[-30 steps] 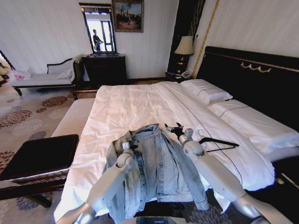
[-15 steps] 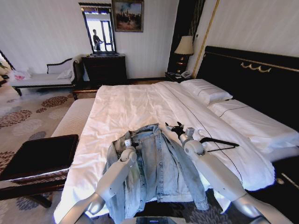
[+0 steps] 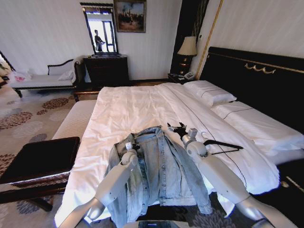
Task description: Pick up the clothes from the bed and hang them on the clothes hanger.
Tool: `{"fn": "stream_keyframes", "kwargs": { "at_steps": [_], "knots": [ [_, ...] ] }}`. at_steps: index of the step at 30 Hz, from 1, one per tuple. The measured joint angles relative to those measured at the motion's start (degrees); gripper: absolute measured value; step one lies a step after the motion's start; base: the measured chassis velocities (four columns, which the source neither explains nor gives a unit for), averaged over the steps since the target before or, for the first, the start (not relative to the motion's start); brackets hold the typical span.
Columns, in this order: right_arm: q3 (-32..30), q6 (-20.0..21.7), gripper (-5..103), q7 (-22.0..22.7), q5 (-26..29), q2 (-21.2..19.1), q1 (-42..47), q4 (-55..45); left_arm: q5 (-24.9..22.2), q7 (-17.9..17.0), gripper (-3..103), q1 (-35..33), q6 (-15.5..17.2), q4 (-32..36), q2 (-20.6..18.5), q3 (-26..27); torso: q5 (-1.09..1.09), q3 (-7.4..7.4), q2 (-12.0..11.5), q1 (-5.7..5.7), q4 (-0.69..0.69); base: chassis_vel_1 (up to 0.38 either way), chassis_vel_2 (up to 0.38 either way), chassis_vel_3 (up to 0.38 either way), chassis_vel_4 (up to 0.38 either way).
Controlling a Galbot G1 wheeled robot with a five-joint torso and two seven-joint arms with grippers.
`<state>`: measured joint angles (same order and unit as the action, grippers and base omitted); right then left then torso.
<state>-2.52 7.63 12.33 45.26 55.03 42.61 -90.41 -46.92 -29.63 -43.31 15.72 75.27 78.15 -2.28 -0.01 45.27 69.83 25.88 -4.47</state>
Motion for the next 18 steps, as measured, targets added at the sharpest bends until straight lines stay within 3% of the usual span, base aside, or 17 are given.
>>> {"fn": "stream_keyframes", "kwargs": {
  "at_steps": [3,5,13,18],
  "knots": [
    [-0.04,0.01,100,0.01,-0.06,0.1,0.2,-0.01,-0.13,-0.01,14,-0.45,-0.03,0.81,-0.59,0.37,0.0,0.0,0.0,0.0,-0.01,0.0,0.0,0.0,0.0],
    [-0.06,0.02,100,0.02,-0.17,0.19,0.32,-0.04,-0.41,-0.07,4,-0.97,-0.06,1.93,-1.4,0.78,0.0,0.0,0.0,0.0,-0.01,0.0,0.0,0.0,0.0],
    [0.13,0.1,100,0.07,-0.24,0.33,0.09,-0.21,-2.16,-0.45,3,-3.01,-0.06,7.3,-4.25,2.02,0.0,0.0,0.0,0.0,0.0,0.0,0.0,0.0,0.0],
    [0.32,0.24,100,0.14,-0.24,0.29,0.26,-0.84,-5.78,-0.92,3,-5.59,0.41,13.36,-7.26,5.11,-0.01,0.0,0.0,0.0,0.01,0.0,0.0,0.0,0.0]
  ]
}}
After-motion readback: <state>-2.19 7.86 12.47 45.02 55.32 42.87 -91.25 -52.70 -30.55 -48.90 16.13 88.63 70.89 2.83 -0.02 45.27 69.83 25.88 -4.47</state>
